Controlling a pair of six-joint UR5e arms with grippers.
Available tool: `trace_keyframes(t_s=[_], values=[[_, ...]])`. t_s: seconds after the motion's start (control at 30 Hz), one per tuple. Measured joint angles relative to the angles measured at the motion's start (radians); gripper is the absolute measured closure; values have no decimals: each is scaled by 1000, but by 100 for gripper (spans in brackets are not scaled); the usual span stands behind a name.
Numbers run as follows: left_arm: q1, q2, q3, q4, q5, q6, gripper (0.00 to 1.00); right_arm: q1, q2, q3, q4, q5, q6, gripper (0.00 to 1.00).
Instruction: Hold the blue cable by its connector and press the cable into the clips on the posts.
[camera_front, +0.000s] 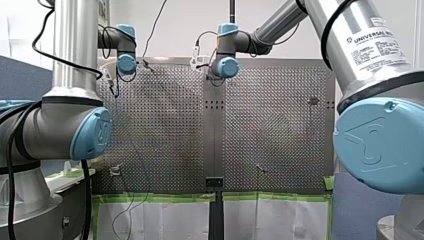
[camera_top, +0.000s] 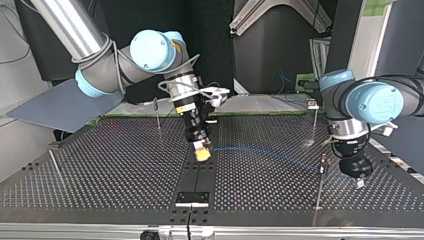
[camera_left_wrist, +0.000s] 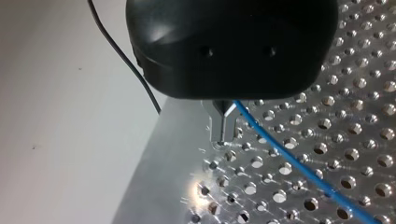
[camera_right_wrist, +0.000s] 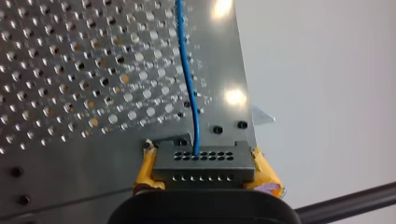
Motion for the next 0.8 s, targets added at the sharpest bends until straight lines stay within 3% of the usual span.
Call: trace_keyframes(t_s=[0.33,0.8], values=[[15,-43,34,9,21,-31,100,-39,5,-14,-3,-7,-1,100],[27,-89,73,46,66,-76,100,-61,73,-108,8,-26,0,100]])
